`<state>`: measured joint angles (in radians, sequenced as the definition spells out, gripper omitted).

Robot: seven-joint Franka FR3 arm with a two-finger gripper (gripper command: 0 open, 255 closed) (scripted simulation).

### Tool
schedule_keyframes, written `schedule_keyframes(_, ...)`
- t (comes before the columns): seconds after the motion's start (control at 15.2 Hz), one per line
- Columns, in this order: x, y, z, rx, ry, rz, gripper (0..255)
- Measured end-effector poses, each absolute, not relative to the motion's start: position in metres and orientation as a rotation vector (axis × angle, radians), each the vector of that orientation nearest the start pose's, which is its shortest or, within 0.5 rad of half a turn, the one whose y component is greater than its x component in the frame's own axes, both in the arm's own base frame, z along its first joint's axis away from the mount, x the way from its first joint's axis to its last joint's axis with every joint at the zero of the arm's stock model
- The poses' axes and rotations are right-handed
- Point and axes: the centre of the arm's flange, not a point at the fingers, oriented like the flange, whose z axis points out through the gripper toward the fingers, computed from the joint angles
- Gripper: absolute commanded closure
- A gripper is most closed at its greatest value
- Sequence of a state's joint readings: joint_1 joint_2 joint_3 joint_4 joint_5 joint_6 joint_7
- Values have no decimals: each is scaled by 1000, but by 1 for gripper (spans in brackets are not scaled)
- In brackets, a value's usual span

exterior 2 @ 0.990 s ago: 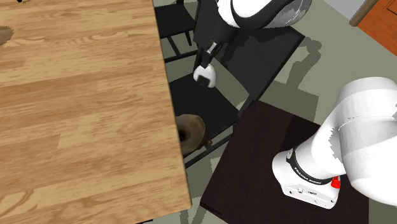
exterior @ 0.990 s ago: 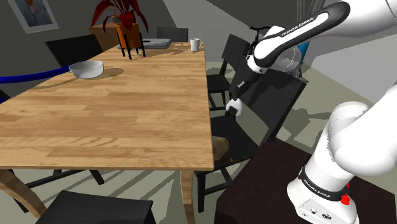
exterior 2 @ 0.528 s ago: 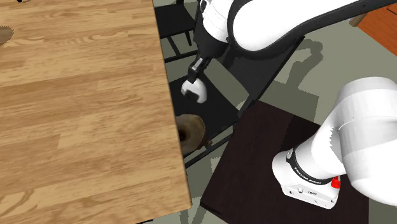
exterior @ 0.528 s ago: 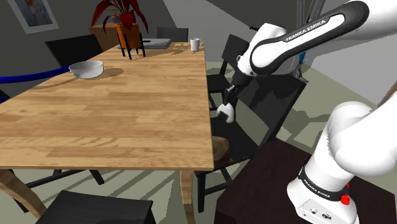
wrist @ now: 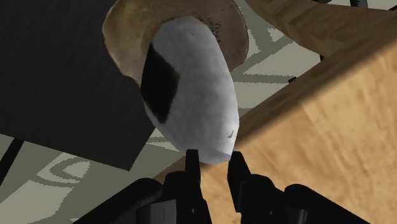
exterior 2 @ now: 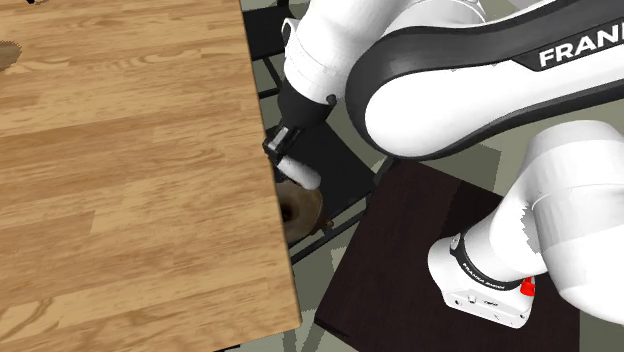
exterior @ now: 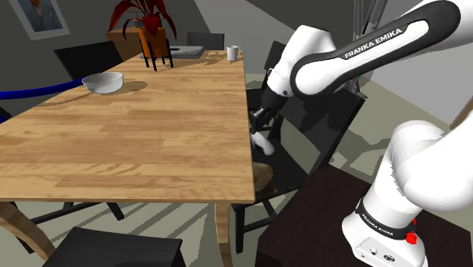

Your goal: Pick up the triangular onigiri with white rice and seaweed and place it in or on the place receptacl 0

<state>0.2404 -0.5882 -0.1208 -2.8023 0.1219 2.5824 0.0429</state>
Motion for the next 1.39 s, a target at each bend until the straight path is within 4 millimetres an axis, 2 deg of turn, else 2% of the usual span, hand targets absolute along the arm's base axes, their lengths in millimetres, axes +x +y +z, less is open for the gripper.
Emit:
schedule_keyframes(0.2, 366, 52, 400, -2916, 14, -513, 255)
schedule_keyframes(0.4, 365, 51, 399, -2903, 10, -532, 255)
schedule_keyframes(0.66, 359, 53, 398, -2868, -9, -597, 255)
schedule_keyframes(0.86, 364, 52, 395, -2841, 7, -695, 255)
schedule_keyframes(0.92, 365, 52, 396, -2838, 9, -709, 0)
schedule_keyframes(0.99, 364, 53, 397, -2838, 7, -705, 0)
schedule_keyframes(1.19, 388, 66, 388, -2903, -144, -597, 0)
schedule_keyframes(1.39, 410, 71, 396, -2963, -337, -383, 0)
